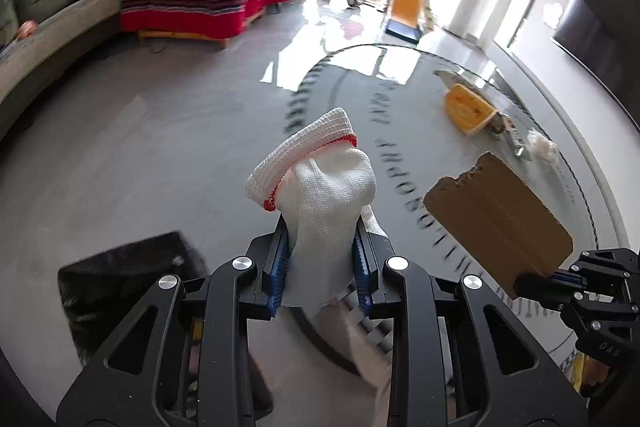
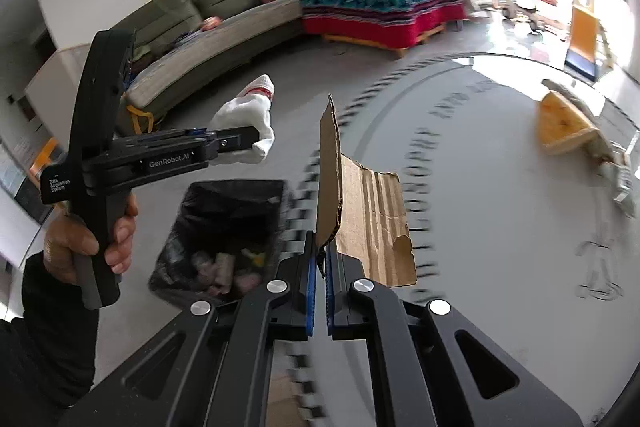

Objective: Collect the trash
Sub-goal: 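Carry the sock and cardboard over the black bin, then open both grippers to drop the sock and cardboard into the bin, then move both grippers back over the table of trash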

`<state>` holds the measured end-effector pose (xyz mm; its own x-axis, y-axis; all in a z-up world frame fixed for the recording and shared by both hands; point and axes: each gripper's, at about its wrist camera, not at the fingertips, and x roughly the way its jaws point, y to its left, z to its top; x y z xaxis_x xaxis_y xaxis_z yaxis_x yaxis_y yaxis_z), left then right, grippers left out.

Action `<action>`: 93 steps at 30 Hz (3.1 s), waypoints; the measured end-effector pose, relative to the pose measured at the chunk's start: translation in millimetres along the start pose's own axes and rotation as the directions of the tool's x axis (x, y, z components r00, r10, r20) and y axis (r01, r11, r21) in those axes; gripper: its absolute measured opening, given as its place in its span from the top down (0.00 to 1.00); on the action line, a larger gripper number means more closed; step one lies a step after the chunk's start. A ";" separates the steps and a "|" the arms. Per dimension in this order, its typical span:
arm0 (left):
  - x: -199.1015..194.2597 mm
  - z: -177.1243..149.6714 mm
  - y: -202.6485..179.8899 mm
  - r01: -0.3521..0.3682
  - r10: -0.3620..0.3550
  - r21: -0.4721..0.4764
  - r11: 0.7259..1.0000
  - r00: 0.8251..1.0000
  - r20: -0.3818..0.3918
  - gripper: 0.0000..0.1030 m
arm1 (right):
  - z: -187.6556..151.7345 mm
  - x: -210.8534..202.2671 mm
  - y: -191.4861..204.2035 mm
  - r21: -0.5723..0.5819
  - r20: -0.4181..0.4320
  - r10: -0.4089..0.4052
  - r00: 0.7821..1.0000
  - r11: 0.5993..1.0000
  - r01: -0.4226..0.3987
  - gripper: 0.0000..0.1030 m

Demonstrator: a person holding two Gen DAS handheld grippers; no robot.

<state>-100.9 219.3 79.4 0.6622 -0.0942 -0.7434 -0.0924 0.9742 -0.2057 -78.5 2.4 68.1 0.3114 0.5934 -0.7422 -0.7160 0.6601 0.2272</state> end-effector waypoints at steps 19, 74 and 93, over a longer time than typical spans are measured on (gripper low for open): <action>-79.3 -124.2 189.5 -0.372 0.369 -0.374 0.849 0.926 -0.084 0.06 | 10.9 146.4 180.7 -0.101 -0.340 0.202 0.919 0.963 -0.249 0.39; 70.8 47.7 -109.5 0.058 -0.048 0.109 0.992 0.994 -0.099 0.06 | -8.7 -42.0 -151.1 0.339 0.006 -0.202 0.979 0.922 0.188 0.36; 214.0 161.3 -213.3 0.033 -0.030 0.009 0.999 0.964 -0.265 0.06 | 1.8 -53.0 -322.8 0.477 -0.049 -0.374 0.926 0.806 0.351 0.36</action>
<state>180.4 24.4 66.8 0.4444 -0.1740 -0.8788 -0.0636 0.9724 -0.2246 137.2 -241.3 35.2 0.5257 0.2800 -0.8032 -0.1698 0.9598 0.2234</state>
